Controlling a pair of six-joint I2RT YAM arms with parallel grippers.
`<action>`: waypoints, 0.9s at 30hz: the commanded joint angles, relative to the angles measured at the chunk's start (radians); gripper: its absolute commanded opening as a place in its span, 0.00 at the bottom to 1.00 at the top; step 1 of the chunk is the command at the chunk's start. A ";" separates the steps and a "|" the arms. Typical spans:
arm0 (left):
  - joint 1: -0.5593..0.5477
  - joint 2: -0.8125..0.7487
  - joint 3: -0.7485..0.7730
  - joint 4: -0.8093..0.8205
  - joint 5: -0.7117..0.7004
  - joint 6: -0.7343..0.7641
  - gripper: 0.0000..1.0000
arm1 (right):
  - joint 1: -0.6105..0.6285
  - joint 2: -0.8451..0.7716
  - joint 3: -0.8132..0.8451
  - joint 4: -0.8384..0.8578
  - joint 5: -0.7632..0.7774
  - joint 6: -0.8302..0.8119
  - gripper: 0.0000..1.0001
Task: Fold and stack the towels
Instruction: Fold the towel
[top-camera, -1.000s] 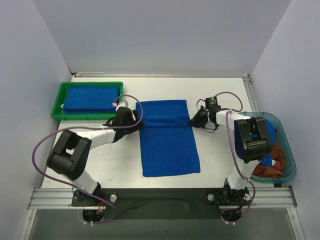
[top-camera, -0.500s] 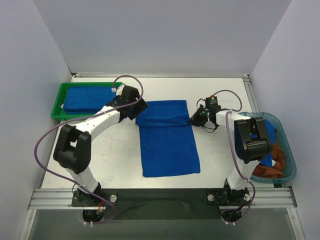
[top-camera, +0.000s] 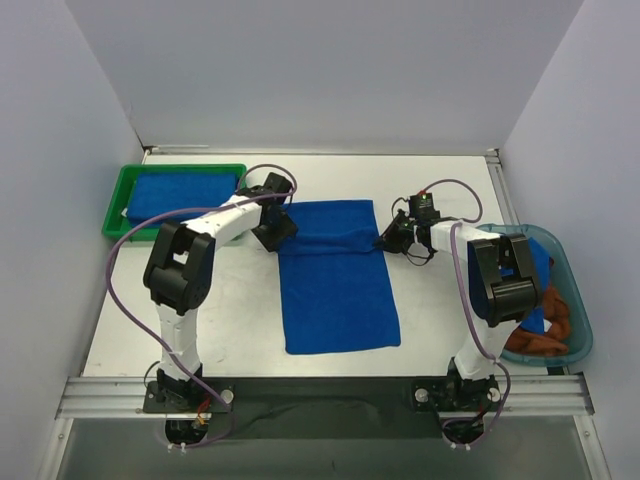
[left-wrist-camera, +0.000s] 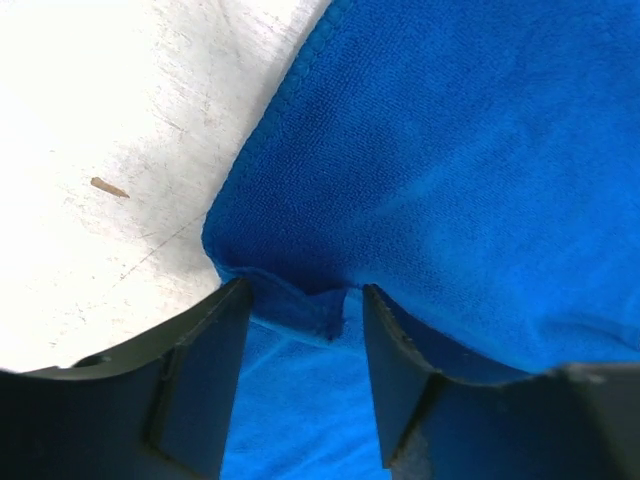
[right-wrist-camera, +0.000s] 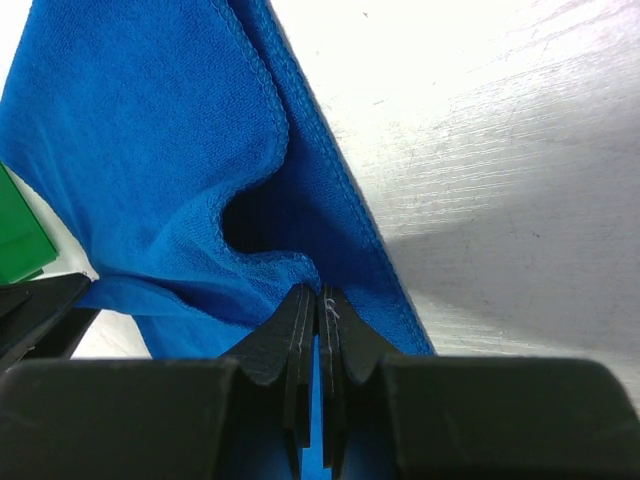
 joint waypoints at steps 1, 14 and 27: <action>-0.001 0.026 0.078 -0.086 -0.005 0.007 0.58 | 0.008 0.001 0.004 -0.003 -0.002 -0.014 0.00; -0.001 -0.060 0.011 -0.092 -0.035 0.029 0.32 | 0.008 -0.025 -0.006 0.005 -0.002 -0.011 0.00; -0.001 -0.226 -0.288 0.147 0.066 0.061 0.35 | 0.008 -0.064 -0.027 -0.012 0.006 -0.014 0.00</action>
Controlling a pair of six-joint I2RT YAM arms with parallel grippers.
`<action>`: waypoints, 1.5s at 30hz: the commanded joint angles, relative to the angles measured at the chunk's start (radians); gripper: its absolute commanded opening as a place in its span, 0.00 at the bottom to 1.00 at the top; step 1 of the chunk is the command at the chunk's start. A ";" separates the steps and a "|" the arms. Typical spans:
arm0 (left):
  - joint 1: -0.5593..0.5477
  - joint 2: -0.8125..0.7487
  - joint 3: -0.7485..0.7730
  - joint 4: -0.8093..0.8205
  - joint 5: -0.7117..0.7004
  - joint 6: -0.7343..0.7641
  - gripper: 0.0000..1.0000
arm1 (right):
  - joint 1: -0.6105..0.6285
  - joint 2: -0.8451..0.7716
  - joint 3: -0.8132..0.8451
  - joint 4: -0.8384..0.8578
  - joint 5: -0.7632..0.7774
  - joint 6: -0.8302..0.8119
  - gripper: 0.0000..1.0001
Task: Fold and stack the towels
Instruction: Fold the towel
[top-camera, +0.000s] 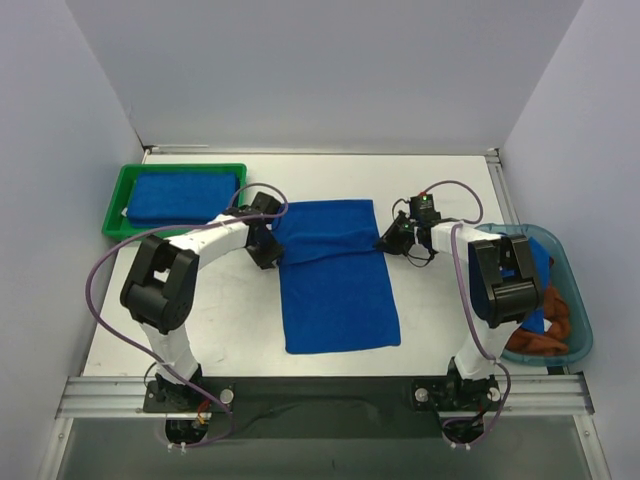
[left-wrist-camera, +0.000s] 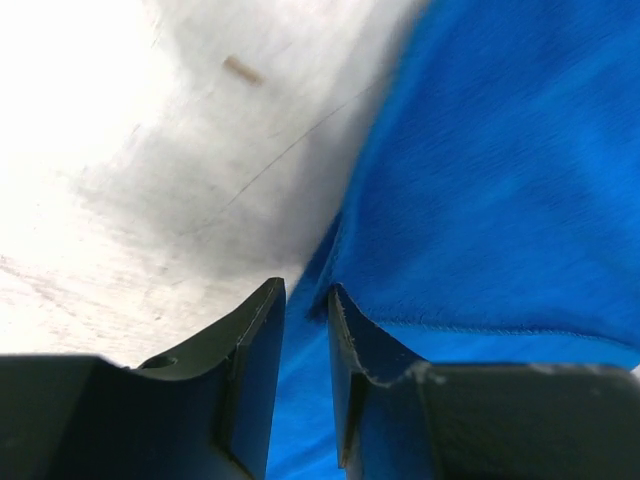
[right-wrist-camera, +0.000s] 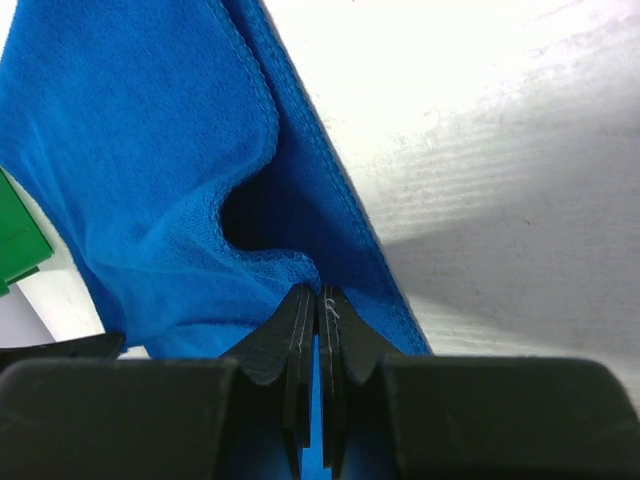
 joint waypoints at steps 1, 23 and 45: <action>0.002 -0.074 -0.063 0.116 0.030 0.012 0.36 | 0.008 -0.059 -0.019 -0.012 0.005 -0.015 0.00; 0.006 -0.114 -0.237 0.437 0.033 0.009 0.38 | 0.005 -0.058 -0.033 -0.030 0.010 -0.041 0.00; 0.031 -0.116 -0.133 0.362 0.005 0.124 0.00 | -0.018 -0.052 0.076 -0.058 0.022 -0.038 0.00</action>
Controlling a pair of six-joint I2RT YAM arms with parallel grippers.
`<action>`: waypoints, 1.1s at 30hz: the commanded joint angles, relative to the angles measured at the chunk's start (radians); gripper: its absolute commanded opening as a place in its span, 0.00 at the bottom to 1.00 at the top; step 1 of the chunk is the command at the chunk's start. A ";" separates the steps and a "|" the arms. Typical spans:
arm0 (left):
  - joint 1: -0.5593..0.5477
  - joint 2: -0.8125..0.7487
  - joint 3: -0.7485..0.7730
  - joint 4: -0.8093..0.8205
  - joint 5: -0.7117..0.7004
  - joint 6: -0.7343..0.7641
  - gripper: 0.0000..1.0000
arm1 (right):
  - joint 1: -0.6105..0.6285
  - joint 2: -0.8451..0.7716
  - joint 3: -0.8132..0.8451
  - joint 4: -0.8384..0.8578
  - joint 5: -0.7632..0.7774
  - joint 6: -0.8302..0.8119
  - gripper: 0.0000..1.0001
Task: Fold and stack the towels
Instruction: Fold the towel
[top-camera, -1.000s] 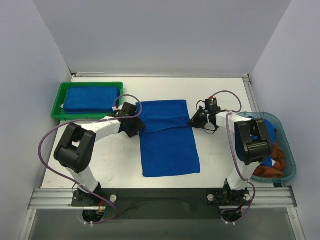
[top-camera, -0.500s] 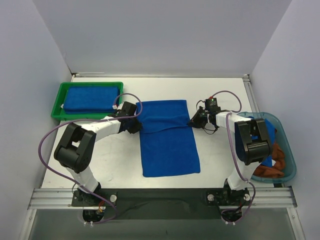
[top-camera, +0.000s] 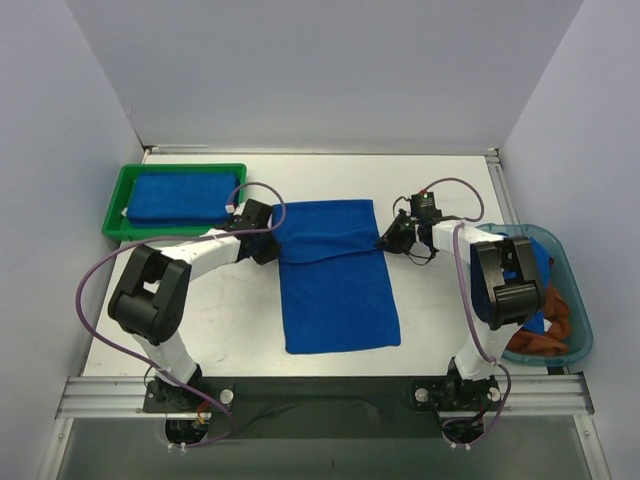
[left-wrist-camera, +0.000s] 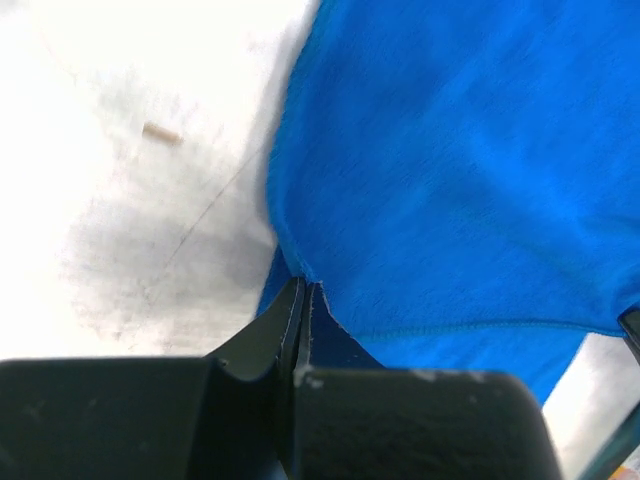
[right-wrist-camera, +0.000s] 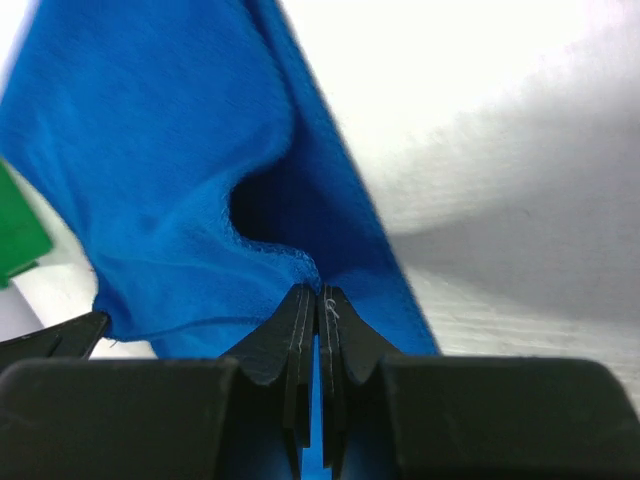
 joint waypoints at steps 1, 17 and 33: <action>0.026 -0.006 0.114 -0.009 -0.027 0.054 0.00 | -0.017 -0.030 0.120 -0.032 0.020 -0.021 0.00; -0.019 -0.284 0.210 -0.160 0.054 0.024 0.00 | -0.051 -0.376 0.144 -0.227 0.020 -0.068 0.00; -0.190 -0.604 -0.488 -0.095 0.063 -0.176 0.00 | -0.029 -0.812 -0.556 -0.308 -0.016 -0.030 0.00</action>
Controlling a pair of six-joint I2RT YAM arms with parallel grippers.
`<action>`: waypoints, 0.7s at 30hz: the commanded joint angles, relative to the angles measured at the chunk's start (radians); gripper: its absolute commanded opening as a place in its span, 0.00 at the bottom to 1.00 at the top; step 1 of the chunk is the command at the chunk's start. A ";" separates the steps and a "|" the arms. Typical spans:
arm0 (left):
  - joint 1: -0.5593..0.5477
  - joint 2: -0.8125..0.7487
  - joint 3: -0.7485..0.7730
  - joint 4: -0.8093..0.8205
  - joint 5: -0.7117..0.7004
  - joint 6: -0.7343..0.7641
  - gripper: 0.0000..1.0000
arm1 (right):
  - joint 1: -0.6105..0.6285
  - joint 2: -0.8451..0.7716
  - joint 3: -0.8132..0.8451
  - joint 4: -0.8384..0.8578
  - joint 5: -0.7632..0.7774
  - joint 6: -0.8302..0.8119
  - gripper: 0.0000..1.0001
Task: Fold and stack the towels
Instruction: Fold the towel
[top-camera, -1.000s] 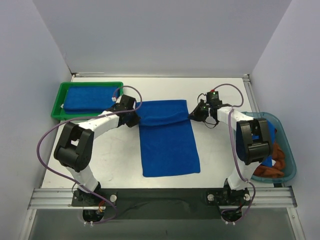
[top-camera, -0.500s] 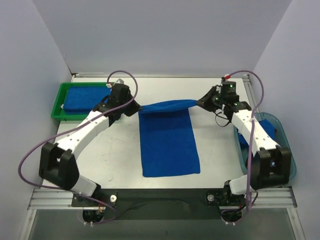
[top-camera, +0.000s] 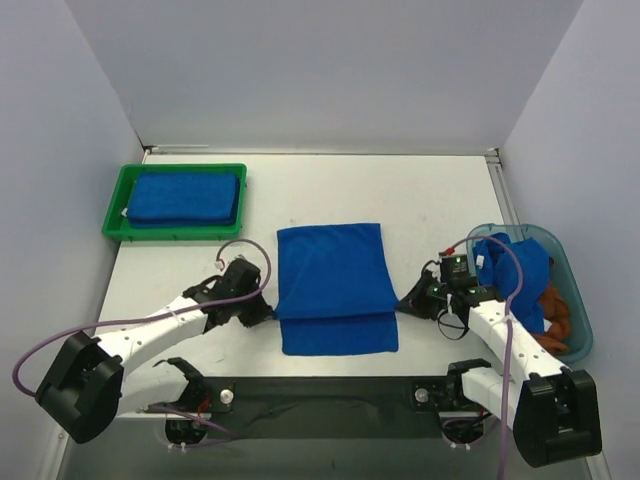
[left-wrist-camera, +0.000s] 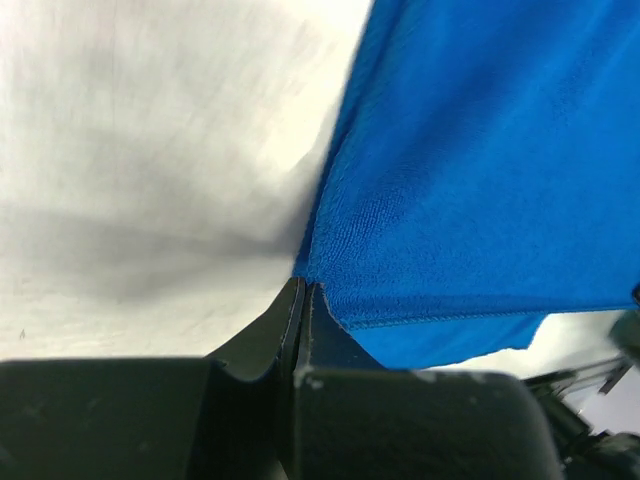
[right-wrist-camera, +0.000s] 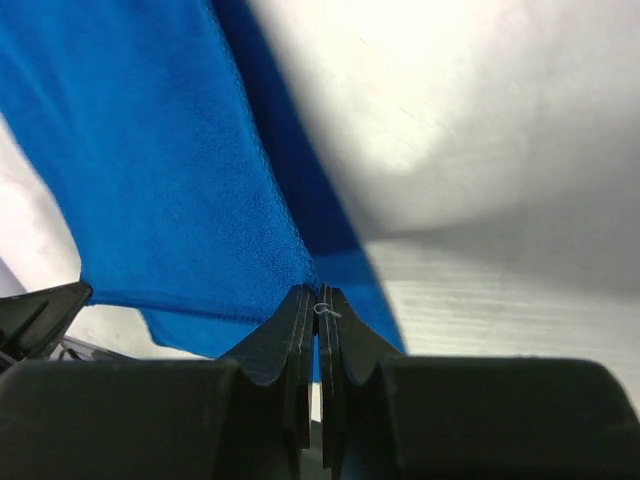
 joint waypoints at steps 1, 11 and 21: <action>-0.017 0.005 -0.048 0.058 0.010 -0.045 0.00 | -0.003 -0.011 -0.041 -0.018 0.013 0.007 0.00; 0.037 0.254 0.030 0.126 0.006 0.026 0.00 | -0.004 0.270 -0.012 0.134 -0.010 0.016 0.00; 0.224 0.632 0.449 0.100 0.081 0.210 0.00 | -0.009 0.565 0.249 0.225 0.067 0.034 0.00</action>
